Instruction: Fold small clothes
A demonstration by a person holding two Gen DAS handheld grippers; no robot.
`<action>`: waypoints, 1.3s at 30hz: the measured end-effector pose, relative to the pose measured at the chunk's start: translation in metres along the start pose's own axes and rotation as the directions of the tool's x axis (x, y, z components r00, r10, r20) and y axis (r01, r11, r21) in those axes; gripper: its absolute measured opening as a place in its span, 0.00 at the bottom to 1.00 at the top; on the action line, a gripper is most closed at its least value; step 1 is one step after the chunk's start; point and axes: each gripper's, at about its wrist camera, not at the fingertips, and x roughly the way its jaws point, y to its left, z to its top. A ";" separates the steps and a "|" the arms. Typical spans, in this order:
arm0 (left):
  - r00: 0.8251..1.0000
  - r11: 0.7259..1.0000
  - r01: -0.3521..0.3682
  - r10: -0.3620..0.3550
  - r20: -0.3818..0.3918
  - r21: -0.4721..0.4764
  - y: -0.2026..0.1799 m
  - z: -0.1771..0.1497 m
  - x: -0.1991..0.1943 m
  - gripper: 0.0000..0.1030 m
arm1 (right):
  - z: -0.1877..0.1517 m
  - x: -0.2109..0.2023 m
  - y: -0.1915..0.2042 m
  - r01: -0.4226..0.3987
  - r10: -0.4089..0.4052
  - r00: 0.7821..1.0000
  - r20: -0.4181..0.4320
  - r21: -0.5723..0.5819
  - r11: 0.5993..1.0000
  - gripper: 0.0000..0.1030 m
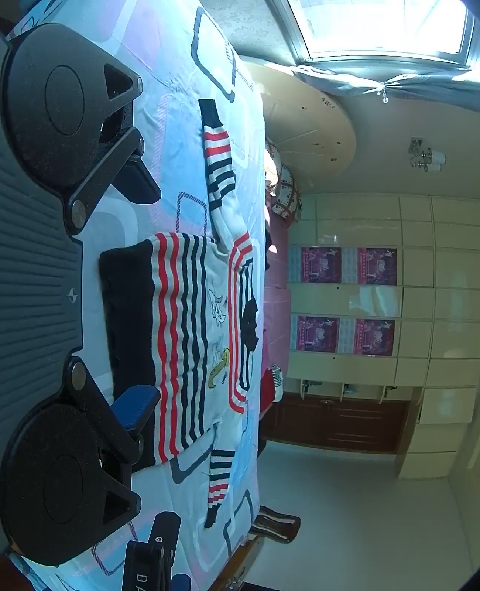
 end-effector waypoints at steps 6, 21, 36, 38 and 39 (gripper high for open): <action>1.000 1.000 -0.006 0.006 -0.002 -0.003 -0.002 -0.001 -0.001 1.00 | 0.000 0.000 0.003 -0.006 0.006 1.000 0.003 -0.002 1.000 1.00; 1.000 1.000 0.001 -0.001 -0.013 -0.007 0.005 0.000 0.000 1.00 | 0.003 -0.001 0.004 -0.002 0.002 1.000 0.006 -0.003 1.000 1.00; 1.000 1.000 -0.014 0.014 -0.021 0.004 0.006 0.000 0.002 1.00 | 0.004 0.001 0.010 -0.019 0.019 1.000 0.004 -0.006 1.000 1.00; 1.000 1.000 -0.013 0.013 -0.021 0.002 0.006 0.000 0.002 1.00 | 0.004 0.001 0.010 -0.018 0.018 1.000 0.003 -0.006 1.000 1.00; 1.000 1.000 -0.013 0.013 -0.020 0.002 0.007 0.000 0.002 1.00 | 0.004 0.002 0.009 -0.018 0.018 1.000 0.005 -0.005 1.000 1.00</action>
